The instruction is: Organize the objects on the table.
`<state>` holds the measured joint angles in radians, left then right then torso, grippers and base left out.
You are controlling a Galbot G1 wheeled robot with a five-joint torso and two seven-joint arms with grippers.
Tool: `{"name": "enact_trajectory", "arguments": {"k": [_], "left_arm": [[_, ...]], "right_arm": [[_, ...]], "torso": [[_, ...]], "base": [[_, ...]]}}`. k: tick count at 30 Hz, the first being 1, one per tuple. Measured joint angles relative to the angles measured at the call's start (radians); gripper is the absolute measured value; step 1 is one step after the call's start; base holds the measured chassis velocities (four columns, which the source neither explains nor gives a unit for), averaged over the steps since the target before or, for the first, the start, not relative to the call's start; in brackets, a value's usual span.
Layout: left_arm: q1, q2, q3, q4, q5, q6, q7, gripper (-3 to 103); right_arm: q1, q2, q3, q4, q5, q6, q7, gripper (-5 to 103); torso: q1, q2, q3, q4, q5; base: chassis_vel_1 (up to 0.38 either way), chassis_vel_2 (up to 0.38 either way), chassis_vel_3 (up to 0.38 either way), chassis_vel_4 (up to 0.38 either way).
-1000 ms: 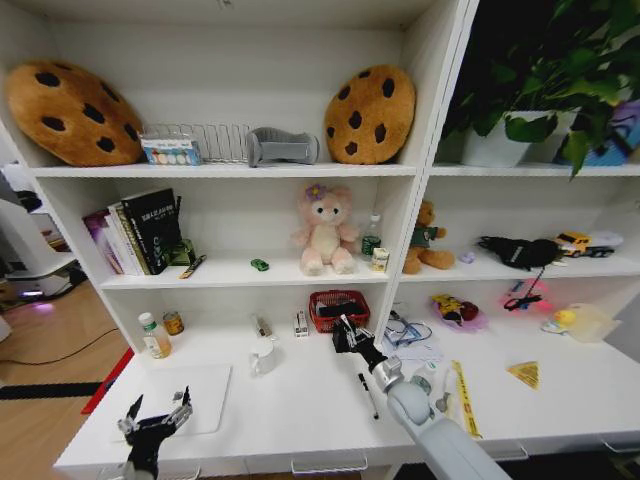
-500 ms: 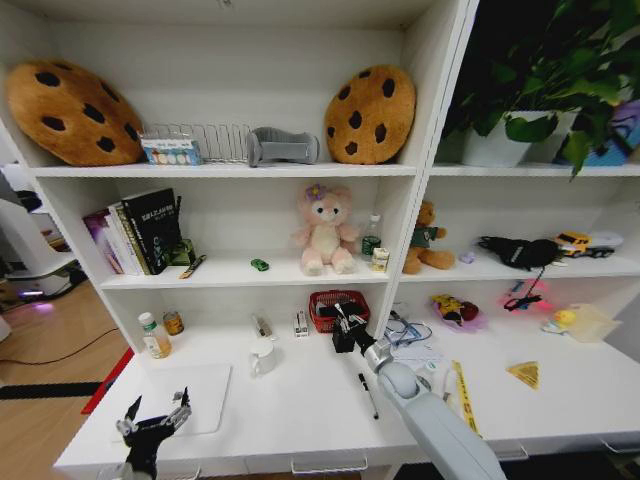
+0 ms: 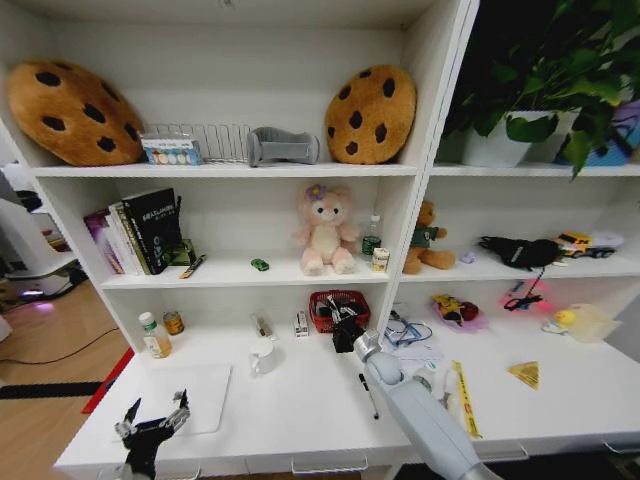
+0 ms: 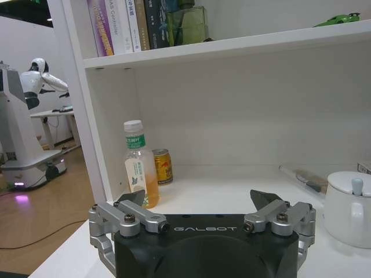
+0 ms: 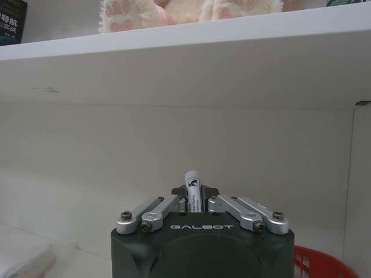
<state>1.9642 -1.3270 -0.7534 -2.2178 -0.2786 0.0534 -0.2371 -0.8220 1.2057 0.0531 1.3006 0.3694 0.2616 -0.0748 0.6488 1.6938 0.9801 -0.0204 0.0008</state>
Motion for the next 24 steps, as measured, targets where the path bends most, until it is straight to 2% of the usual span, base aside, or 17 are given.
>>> {"name": "enact_trajectory", "arguments": {"k": [24], "left_arm": [[0.000,0.003,0.000,0.007,-0.006,0.005,0.000,99]], "right_arm": [[0.047,0.037,-0.002,-0.095,-0.014,0.030,0.012,13]], "torso": [[0.000,0.000,0.000,0.0001,0.0001]], "base": [[0.000,0.000,0.000,0.000]]}}
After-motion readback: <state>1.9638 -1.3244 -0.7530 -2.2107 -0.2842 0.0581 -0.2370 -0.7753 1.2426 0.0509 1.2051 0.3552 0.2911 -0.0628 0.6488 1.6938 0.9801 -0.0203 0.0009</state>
